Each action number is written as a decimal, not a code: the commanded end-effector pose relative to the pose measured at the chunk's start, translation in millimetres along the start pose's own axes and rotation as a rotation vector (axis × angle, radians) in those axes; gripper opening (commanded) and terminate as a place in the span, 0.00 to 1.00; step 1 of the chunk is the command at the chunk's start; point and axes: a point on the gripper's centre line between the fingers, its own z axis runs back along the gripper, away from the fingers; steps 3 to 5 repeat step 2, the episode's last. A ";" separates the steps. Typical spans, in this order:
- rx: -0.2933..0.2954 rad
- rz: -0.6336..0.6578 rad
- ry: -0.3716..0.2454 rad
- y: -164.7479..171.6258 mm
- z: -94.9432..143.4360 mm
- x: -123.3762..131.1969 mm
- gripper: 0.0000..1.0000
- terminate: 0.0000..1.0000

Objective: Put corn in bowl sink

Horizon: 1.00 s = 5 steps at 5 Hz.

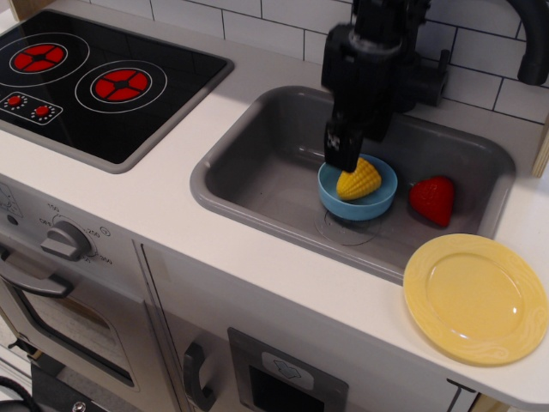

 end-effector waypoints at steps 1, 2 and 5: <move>-0.074 -0.084 -0.062 -3.3 38.7 -0.5 1.00 0.00; -0.074 -0.084 -0.062 -3.3 38.7 -0.5 1.00 1.00; -0.074 -0.084 -0.062 -3.3 38.7 -0.5 1.00 1.00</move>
